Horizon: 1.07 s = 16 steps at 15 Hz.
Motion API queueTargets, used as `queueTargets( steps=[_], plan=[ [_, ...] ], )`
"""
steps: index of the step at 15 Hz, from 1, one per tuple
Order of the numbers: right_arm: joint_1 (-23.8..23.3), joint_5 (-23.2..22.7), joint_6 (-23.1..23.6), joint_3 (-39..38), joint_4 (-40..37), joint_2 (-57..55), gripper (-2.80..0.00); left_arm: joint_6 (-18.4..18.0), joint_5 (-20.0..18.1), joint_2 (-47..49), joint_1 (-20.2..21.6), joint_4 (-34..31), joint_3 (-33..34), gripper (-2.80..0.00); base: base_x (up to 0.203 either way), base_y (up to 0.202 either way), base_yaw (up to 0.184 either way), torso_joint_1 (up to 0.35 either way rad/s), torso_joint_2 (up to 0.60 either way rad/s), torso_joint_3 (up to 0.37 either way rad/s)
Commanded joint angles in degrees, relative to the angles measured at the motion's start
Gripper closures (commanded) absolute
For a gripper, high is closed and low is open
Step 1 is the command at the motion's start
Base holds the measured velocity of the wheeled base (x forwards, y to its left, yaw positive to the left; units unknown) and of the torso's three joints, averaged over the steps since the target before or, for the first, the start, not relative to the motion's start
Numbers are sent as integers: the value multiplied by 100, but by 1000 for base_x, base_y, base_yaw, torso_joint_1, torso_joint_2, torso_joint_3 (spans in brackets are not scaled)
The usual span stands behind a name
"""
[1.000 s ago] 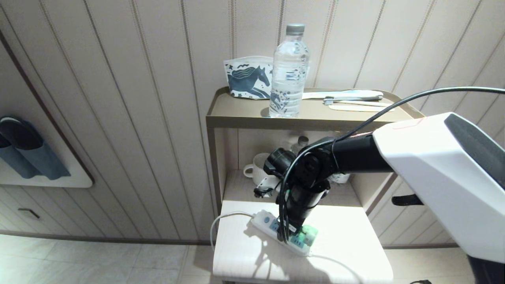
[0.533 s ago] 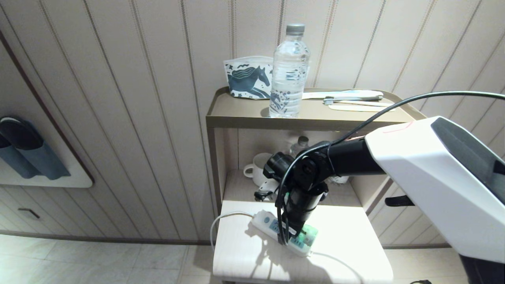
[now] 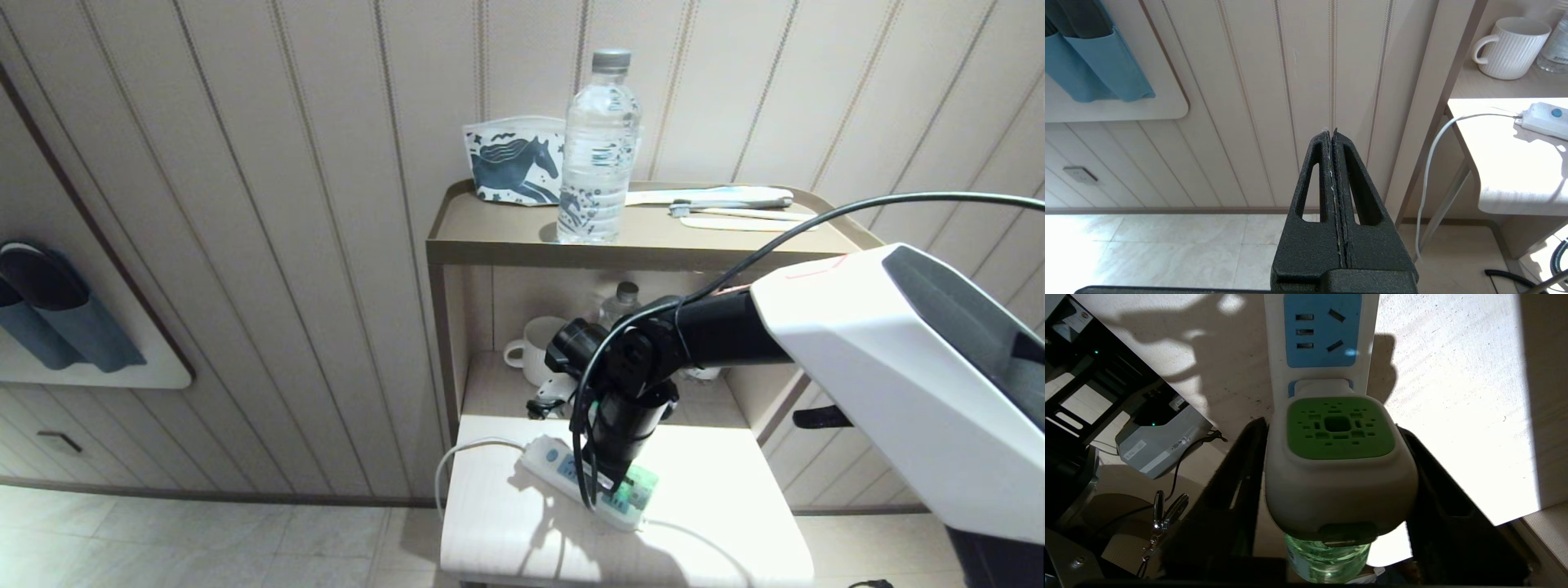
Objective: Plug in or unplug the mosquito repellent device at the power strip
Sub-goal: Hold the socket with your left hand and unplug it with your right hand
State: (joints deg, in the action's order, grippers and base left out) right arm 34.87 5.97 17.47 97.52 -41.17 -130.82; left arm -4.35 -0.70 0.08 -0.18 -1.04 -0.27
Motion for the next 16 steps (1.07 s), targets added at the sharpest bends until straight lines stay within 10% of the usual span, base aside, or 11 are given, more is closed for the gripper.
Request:
queueTargets(
  steps=[1, 13, 16],
  plan=[
    [12, 0, 11, -57, -23, 12, 0, 4, 0, 1, 1, -1, 0, 0, 0, 0, 0, 0, 0, 0],
    [45, -8, -18, -138, 92, -23, 0, -124, 0, -8, 1, -31, -2, 0, 0, 0, 0, 0, 0, 0],
    [76, -8, -15, -112, 92, 33, 0, -122, 6, 564, -1, -31, -958, 0, 0, 0, 0, 0, 0, 0]
  ],
)
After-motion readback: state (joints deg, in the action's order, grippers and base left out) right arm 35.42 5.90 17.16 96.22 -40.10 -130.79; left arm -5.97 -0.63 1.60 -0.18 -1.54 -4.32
